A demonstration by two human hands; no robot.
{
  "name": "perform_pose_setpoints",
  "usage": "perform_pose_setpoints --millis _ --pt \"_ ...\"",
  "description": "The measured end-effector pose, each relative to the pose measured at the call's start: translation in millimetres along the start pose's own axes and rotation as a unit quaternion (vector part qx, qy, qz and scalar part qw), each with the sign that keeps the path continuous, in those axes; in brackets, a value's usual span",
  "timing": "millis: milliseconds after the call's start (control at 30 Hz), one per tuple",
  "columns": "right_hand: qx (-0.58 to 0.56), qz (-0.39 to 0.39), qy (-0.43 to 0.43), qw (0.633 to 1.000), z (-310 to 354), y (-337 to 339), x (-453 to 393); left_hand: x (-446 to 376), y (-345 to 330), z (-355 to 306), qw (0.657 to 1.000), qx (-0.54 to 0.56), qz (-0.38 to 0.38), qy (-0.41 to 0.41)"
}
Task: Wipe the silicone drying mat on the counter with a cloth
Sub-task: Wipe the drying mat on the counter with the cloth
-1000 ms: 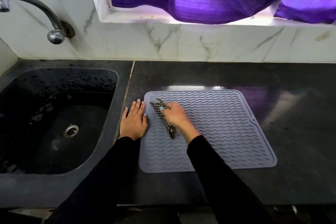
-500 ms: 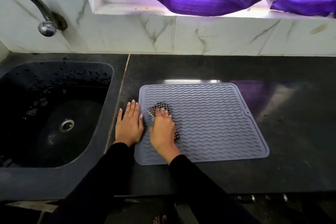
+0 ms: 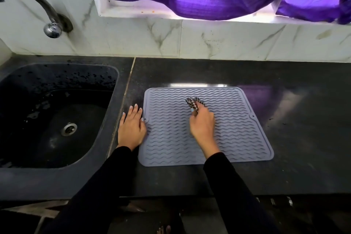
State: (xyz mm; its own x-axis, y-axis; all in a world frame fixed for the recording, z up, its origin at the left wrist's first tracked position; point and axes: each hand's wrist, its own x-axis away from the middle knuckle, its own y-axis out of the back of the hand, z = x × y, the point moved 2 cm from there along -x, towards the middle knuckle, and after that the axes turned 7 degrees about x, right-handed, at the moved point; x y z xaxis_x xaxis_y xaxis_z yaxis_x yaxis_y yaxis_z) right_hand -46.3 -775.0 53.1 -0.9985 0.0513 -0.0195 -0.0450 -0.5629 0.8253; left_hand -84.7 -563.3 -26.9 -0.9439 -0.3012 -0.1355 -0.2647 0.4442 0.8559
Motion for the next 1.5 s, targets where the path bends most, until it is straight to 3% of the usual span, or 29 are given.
perform_pose_setpoints --millis 133,233,500,700,767,900,1000,1100,1200,1367,1433,1500 --pt "0.130 0.031 0.054 0.990 -15 -33 15 10 -4 4 0.998 -0.040 0.057 0.001" --pt "0.143 0.042 0.084 0.985 -10 -50 23 13 -8 1 0.996 -0.075 0.043 -0.003" --pt "0.034 0.109 0.152 0.982 27 -57 52 12 -8 2 0.996 -0.085 0.030 -0.009" --pt "-0.104 0.209 0.092 0.968 8 -26 37 12 -6 2 0.996 -0.075 0.036 -0.013" --pt "-0.083 0.177 0.077 0.978 -2 -5 24 13 -6 3 0.997 -0.073 0.031 -0.009" --pt "0.132 0.018 0.067 0.989 -24 24 22 12 -5 1 0.998 -0.062 0.033 -0.006" --pt "0.211 0.009 0.035 0.977 -31 3 31 12 -6 1 0.998 -0.059 0.036 -0.004" --pt "0.254 0.016 0.076 0.964 -43 -43 45 10 -7 2 0.998 -0.054 0.041 0.000" --pt "0.204 -0.037 0.104 0.973 -54 -54 45 9 -7 2 0.997 -0.056 0.049 0.004" --pt "0.027 -0.010 0.095 0.995 -63 -23 41 8 -3 0 0.997 -0.053 0.058 0.006" --pt "-0.054 -0.014 0.043 0.998 -65 -14 36 8 1 0 0.997 -0.045 0.069 0.006" --pt "-0.224 -0.002 -0.060 0.973 -69 -11 23 7 5 0 0.995 -0.020 0.095 0.007"
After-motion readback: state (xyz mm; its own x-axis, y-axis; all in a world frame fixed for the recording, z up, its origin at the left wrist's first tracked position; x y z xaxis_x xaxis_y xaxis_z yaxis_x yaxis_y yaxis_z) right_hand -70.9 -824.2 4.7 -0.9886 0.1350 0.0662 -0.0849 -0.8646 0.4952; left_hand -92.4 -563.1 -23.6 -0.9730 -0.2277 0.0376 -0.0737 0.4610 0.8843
